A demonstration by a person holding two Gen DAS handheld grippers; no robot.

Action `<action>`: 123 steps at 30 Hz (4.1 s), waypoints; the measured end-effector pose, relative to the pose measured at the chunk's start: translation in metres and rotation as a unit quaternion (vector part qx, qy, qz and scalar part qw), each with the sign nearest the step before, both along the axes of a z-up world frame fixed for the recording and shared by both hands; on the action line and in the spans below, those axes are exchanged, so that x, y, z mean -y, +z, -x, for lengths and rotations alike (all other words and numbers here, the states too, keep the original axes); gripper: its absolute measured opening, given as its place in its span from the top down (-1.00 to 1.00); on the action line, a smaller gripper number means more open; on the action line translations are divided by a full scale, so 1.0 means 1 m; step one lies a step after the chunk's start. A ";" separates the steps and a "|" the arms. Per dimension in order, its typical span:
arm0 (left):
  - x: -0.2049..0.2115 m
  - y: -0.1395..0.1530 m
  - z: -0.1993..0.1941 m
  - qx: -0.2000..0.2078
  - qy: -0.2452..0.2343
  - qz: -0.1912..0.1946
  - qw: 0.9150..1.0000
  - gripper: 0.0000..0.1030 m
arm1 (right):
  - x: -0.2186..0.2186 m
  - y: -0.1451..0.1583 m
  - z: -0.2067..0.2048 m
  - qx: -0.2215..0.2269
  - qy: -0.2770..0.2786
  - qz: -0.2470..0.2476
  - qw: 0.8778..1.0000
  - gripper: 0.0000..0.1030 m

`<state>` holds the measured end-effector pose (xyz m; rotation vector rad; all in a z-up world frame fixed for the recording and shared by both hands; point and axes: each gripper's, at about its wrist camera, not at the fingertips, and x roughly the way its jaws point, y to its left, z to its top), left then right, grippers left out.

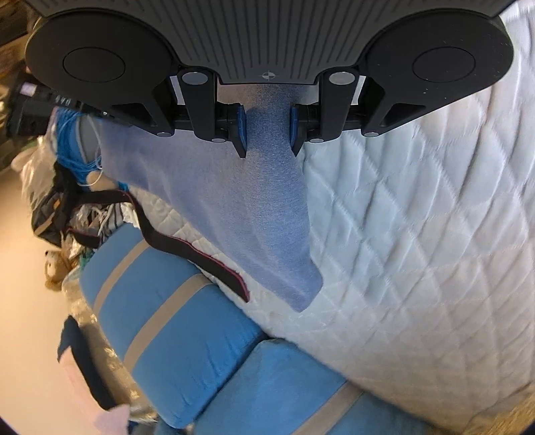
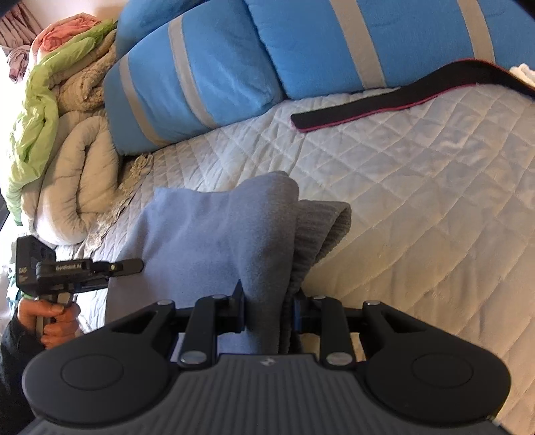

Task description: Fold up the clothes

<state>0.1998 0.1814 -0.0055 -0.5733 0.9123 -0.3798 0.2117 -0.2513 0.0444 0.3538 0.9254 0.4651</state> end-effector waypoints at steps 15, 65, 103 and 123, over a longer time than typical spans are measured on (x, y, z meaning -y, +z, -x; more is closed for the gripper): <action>0.012 0.024 -0.084 0.054 0.016 -0.022 0.998 0.58 | 0.017 0.008 -0.090 0.014 -0.056 -0.022 0.998 0.49; 0.107 0.004 -0.075 0.145 0.029 -0.456 0.877 -0.37 | 0.003 -0.031 -0.117 0.040 -0.089 0.163 0.982 -0.83; 0.101 0.008 -0.081 0.108 0.046 -0.396 0.910 -0.37 | -0.013 -0.023 -0.103 0.143 -0.100 0.225 0.959 -0.48; 0.096 0.009 -0.173 0.174 0.068 -0.327 0.926 -0.24 | -0.033 -0.028 -0.147 0.233 -0.080 0.203 0.948 0.94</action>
